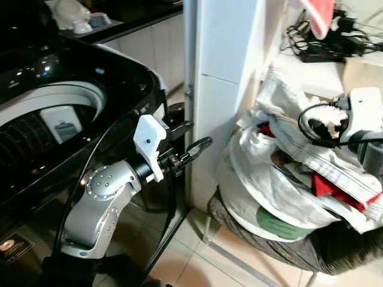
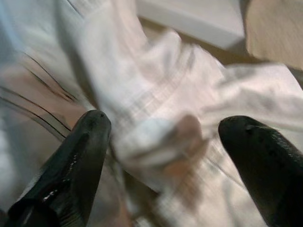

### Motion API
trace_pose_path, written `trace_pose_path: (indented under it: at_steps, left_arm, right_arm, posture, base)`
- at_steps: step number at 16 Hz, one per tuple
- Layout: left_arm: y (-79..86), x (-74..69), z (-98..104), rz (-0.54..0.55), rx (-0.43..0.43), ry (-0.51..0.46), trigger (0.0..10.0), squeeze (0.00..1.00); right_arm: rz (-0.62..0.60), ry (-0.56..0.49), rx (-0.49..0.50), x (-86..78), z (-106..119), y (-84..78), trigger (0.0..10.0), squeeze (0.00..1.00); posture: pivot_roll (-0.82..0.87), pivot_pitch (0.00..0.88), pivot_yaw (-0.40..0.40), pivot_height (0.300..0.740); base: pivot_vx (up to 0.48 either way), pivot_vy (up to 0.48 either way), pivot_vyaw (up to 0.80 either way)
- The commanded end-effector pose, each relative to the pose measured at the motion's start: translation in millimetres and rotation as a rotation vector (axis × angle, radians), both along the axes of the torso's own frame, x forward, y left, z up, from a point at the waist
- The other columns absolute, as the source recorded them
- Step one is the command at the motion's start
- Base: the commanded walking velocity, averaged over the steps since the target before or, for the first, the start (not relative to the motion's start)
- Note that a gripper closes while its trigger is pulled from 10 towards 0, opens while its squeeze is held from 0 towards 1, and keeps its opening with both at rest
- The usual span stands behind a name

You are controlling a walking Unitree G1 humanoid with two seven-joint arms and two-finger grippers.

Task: Clothes washing

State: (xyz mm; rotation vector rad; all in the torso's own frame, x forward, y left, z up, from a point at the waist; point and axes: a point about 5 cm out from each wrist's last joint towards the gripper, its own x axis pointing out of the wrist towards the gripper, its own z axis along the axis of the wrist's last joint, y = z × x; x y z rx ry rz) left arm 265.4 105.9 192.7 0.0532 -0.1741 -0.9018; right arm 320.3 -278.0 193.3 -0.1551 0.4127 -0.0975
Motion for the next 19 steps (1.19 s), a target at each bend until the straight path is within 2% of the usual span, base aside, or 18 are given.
trace_pose_path:
  at_steps: [1, 2, 4, 5, 6, 7, 12, 14, 19]
  left_arm:
    - [-5.0, -6.0, 3, -0.051, 0.0, 0.007, 10.0, 0.0]
    - [-6.9, -12.7, 1, -0.093, 0.011, 0.022, 10.0, 0.0]
    - [-7.6, -16.3, 0, -0.104, 0.024, 0.03, 10.0, 0.0]
    - [-8.6, -16.7, 2, -0.105, 0.017, 0.031, 10.0, 0.0]
    - [-8.8, -16.8, 2, -0.104, 0.015, 0.032, 10.0, 0.0]
    - [-9.0, -17.0, 3, -0.103, 0.016, 0.034, 10.0, 0.0]
    - [-8.0, -16.1, 2, -0.083, 0.029, 0.047, 10.0, 0.0]
    - [-5.5, -16.0, -1, -0.066, 0.062, 0.05, 10.0, 0.0]
    - [-6.5, -17.7, -2, -0.084, 0.068, 0.044, 10.0, 0.0]
  right_arm:
    - [0.002, 0.023, -0.003, -0.2, -6, -2.6, 10.0, 0.0]
    - [0.008, 0.071, 0.018, -0.8, -16, -4.9, 10.0, 0.0]
    - [0.008, 0.104, 0.039, -1.2, -25, -6.9, 10.0, 0.0]
    - [0.007, 0.117, 0.066, -1.5, -31, -7.8, 2.7, 0.0]
    - [0.008, 0.122, 0.071, -1.4, -33, -8.5, 2.7, 0.0]
    - [0.005, 0.125, 0.072, -1.1, -35, -9.7, 0.0, 0.0]
    - [0.036, 0.116, 0.06, 1.5, -35, -9.8, 0.0, 0.0]
    - [0.036, 0.108, 0.062, 1.9, -35, -9.7, 0.0, 0.0]
    - [0.035, 0.076, 0.037, 3.7, -29, -11.5, 0.0, 0.0]
  posture:
    - [-0.02, 0.0, 0.018, 0.74]
    - [-0.02, 0.0, 0.013, 0.74]
    - [-0.01, 0.0, 0.011, 0.74]
    - [-0.01, 0.0, 0.012, 0.74]
    - [-0.01, 0.0, 0.012, 0.74]
    - [-0.01, 0.0, 0.012, 0.74]
    - [-0.02, 0.0, 0.012, 0.74]
    - [-0.01, 0.0, 0.01, 0.74]
    - [-0.02, 0.0, 0.017, 0.74]
  base:
    - [0.0, 0.0, 0.0]
    - [0.0, 0.0, 0.0]
    - [0.0, 0.0, 0.0]
    - [0.0, 0.0, 0.0]
    - [0.0, 0.0, 0.0]
    - [0.0, 0.0, 0.0]
    - [0.0, 0.0, 0.0]
    - [0.0, 0.0, 0.0]
    - [0.0, 0.0, 0.0]
